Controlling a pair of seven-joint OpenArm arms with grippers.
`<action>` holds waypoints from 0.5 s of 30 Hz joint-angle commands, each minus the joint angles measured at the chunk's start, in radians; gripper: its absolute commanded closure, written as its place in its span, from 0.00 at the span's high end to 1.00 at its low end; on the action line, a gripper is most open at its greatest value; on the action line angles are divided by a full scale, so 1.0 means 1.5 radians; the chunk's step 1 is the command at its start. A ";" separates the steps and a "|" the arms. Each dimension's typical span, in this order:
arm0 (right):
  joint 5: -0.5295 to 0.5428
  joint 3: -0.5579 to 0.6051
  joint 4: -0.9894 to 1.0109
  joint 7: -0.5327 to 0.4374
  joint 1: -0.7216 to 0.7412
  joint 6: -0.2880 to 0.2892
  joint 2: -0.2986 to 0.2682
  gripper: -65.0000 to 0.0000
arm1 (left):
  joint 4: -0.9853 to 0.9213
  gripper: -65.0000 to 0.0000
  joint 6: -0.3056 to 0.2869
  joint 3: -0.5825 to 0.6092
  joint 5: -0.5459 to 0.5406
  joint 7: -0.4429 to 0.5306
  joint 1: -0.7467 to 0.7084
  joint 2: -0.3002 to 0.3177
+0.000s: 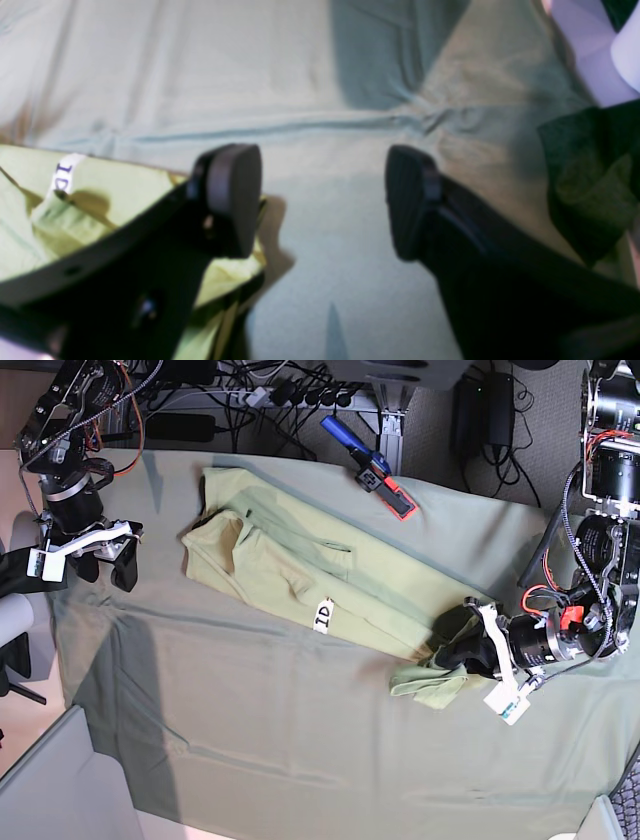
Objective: Fold the T-shirt properly
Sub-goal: 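Carry the hem end with the left gripper toward the collar end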
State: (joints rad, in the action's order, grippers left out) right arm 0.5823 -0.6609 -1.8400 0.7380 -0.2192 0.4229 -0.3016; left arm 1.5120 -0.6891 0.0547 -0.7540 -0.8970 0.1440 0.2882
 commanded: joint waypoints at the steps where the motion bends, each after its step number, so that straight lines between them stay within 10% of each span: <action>1: 0.006 -0.005 -0.011 -0.015 0.004 0.001 -0.011 0.59 | 0.002 0.00 -0.006 -0.004 -0.012 0.018 0.015 0.006; 4: 0.015 -0.005 -0.011 -0.016 0.005 0.000 -0.011 0.59 | -0.018 0.00 -0.006 -0.004 -0.033 0.027 0.014 0.002; 9: 0.018 -0.005 -0.011 -0.015 0.004 0.001 -0.011 0.59 | -0.024 0.47 -0.006 -0.004 -0.078 0.028 0.012 -0.020; 15: 0.018 -0.005 -0.011 -0.015 0.004 0.000 -0.011 0.59 | -0.024 0.50 -0.006 -0.002 -0.100 0.015 0.010 -0.055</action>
State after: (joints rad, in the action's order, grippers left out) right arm 0.5941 -0.6609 -1.8400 0.7380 -0.2192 0.4225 -0.3016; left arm 1.4628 -0.6888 0.0532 -0.8806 -0.8906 0.1413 0.2005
